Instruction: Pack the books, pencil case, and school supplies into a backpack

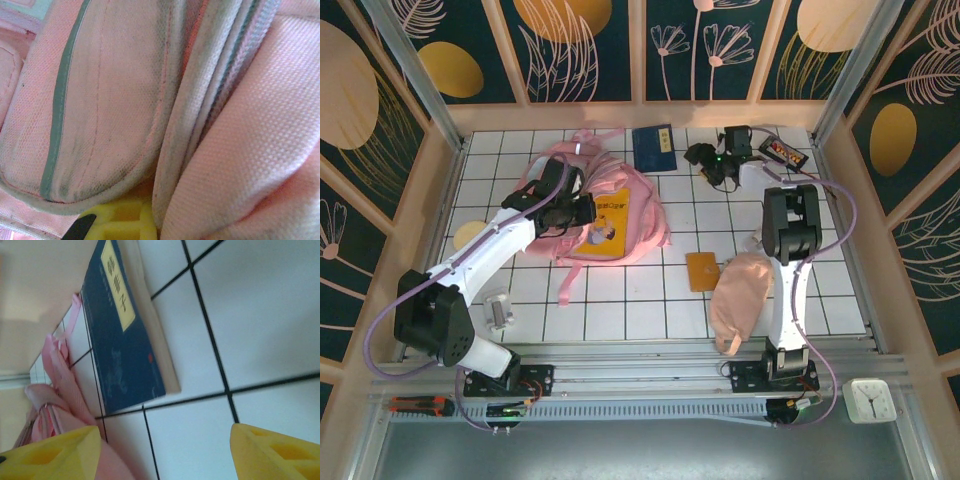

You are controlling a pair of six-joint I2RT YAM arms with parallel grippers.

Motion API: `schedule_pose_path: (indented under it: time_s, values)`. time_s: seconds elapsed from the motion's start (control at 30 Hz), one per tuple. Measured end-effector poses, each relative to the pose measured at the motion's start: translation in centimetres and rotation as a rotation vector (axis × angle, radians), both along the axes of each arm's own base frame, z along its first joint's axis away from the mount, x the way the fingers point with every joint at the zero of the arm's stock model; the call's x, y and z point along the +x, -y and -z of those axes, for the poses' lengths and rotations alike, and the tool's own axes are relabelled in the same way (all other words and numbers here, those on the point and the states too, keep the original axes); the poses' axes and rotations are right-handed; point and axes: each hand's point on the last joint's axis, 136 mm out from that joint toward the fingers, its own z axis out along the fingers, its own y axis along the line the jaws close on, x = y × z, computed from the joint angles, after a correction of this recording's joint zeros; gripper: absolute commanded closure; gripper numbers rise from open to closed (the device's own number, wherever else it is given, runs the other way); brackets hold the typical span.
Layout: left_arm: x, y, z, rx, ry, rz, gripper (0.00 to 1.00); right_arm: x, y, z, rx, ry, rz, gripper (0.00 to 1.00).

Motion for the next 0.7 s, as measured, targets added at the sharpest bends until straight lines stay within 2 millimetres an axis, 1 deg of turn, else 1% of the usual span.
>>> schedule_pose_path:
  time_s: [0.13, 0.23, 0.4, 0.47, 0.57, 0.63, 0.7]
  values:
    - [0.0, -0.3, 0.4, -0.002, -0.005, -0.005, 1.00, 1.6, 0.4, 0.4, -0.009, 0.022, -0.015, 0.30]
    - [0.2, -0.5, 0.4, -0.001, -0.005, -0.012, 1.00, 2.6, -0.1, 0.9, 0.002, 0.038, -0.043, 0.30]
    - [0.3, -0.7, 0.9, 0.005, -0.017, -0.017, 1.00, 3.8, -1.6, 2.6, 0.042, 0.047, -0.098, 0.31]
    - [0.4, -0.7, 1.2, 0.008, -0.023, -0.019, 1.00, 4.7, -2.2, 2.2, 0.057, 0.073, -0.114, 0.33]
    - [0.6, -1.0, 1.6, 0.016, -0.030, -0.022, 1.00, 5.6, -3.6, 2.3, 0.069, 0.104, -0.142, 0.36]
    - [0.7, -1.3, 1.7, 0.018, -0.031, -0.026, 1.00, 6.1, -4.5, 2.1, 0.074, 0.125, -0.156, 0.40]
    - [0.9, -1.5, 1.7, 0.020, -0.031, -0.030, 1.00, 6.3, -5.5, 2.5, 0.075, 0.137, -0.171, 0.43]
